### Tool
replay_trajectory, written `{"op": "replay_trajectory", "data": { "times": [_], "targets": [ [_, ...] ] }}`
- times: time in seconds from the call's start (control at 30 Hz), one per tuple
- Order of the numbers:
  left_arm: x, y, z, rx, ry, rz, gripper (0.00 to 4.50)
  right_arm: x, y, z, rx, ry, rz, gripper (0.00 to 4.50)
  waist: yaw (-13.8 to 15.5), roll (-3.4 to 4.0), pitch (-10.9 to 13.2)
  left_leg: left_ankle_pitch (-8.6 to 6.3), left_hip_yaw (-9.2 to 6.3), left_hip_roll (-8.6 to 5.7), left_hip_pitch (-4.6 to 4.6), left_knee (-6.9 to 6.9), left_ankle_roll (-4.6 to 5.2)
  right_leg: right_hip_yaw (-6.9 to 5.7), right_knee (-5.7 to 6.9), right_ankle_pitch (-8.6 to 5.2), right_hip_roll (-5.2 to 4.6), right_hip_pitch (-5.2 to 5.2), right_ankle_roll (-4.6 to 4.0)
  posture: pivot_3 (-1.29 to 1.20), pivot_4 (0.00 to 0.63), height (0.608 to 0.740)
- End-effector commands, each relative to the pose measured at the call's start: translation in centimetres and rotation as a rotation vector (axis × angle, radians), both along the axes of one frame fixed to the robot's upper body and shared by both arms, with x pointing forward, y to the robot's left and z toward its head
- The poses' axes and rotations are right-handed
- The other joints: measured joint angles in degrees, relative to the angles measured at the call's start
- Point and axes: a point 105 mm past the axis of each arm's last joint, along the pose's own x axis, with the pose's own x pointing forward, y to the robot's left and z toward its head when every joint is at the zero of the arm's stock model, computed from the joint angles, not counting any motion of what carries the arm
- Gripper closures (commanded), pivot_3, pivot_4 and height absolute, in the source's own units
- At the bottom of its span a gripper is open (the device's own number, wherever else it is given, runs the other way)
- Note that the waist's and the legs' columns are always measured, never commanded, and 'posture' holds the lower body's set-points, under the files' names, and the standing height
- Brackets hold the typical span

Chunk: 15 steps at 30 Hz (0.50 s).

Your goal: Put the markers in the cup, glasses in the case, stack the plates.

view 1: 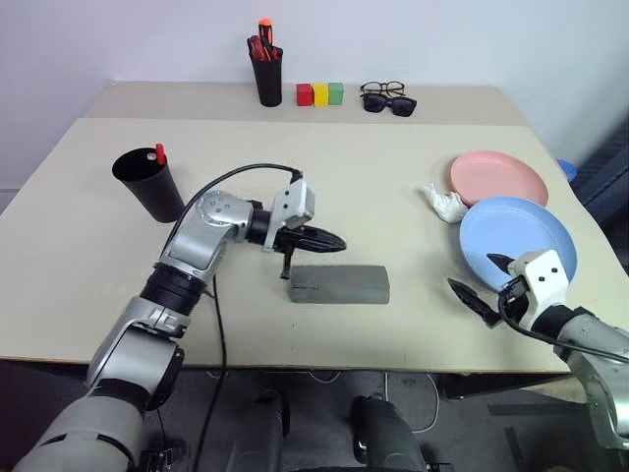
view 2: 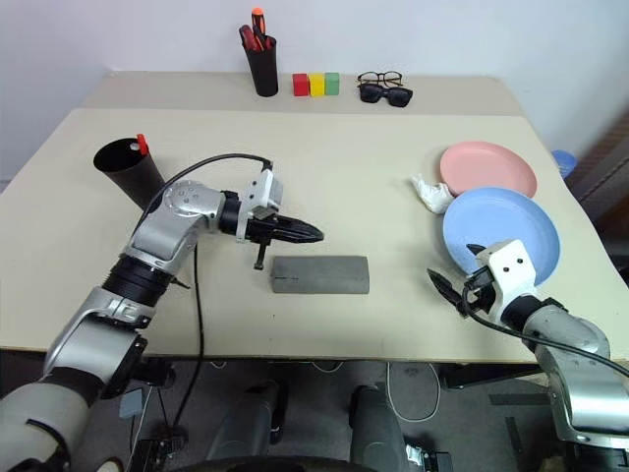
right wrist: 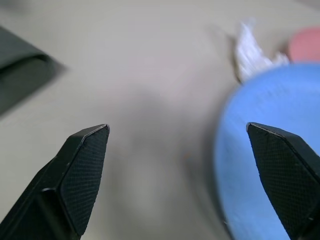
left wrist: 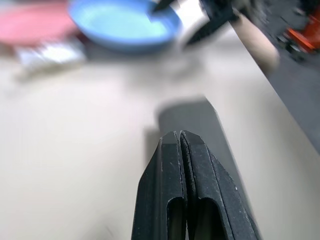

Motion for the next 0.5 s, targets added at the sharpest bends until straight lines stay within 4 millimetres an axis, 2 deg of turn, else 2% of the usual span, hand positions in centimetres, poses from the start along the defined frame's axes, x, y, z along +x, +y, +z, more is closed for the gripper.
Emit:
{"op": "replay_trajectory", "data": {
  "times": [0.03, 0.13, 0.23, 0.27, 0.33, 0.43, 0.5],
  "targets": [
    [-0.8, -0.4, 0.4, -0.007, -0.016, -0.012, 3.31, 0.8, -1.0, 0.4, -0.028, -0.010, -0.045, 0.00, -0.21, 0.03, -0.02, 0.00, 0.00, 0.00, 0.01, 0.00, 0.00, 0.00, 0.01, 0.00, 0.00, -0.01, 0.00, 0.00, 0.150, 0.740],
    [-1.2, -0.9, 0.7, -0.018, -0.003, -0.016, 1.75, 1.3, -1.2, 0.0, -0.038, 0.006, -0.060, 0.00, -0.08, 0.04, -0.02, 0.00, -0.01, 0.01, 0.04, 0.01, 0.01, 0.00, 0.08, 0.00, 0.02, -0.01, 0.00, 0.00, 0.150, 0.740],
    [-1.2, -1.3, 1.1, -0.033, -0.005, -0.002, 0.35, 1.6, -1.1, -0.2, -0.038, 0.017, -0.060, 0.00, -0.04, 0.04, -0.02, 0.00, 0.00, 0.00, 0.03, 0.03, 0.01, 0.01, 0.06, 0.00, 0.02, 0.01, 0.00, 0.00, 0.150, 0.740],
    [-1.0, -1.5, 1.3, -0.038, -0.022, 0.018, 0.03, 1.8, -1.0, -0.2, -0.033, 0.021, -0.056, 0.00, -0.05, 0.04, -0.02, 0.00, 0.00, 0.00, 0.03, 0.03, 0.01, 0.01, 0.06, 0.00, 0.01, 0.01, 0.00, 0.00, 0.150, 0.740],
    [-0.5, -1.7, 1.6, -0.047, -0.042, 0.054, 0.03, 2.2, -0.7, -0.3, -0.019, 0.034, -0.052, 0.00, -0.02, 0.05, -0.02, 0.00, -0.01, 0.00, 0.03, 0.02, 0.01, 0.01, 0.07, 0.00, 0.02, 0.00, 0.00, 0.00, 0.150, 0.740],
    [-0.1, -1.8, 2.1, -0.063, -0.055, 0.087, 0.00, 2.7, -0.8, -0.7, -0.018, 0.050, -0.070, 0.84, -0.12, 0.04, -0.02, 0.00, -0.01, 0.00, 0.03, 0.03, 0.01, 0.01, 0.07, 0.00, 0.02, 0.01, 0.00, 0.00, 0.150, 0.740],
    [-0.1, -1.7, 2.2, -0.066, -0.054, 0.094, 0.00, 3.0, -0.8, -0.9, -0.019, 0.058, -0.076, 1.76, -0.08, 0.05, -0.02, 0.00, -0.01, 0.00, 0.04, 0.03, 0.01, 0.01, 0.08, 0.00, 0.02, 0.00, 0.00, 0.00, 0.150, 0.740]
  ]
}}
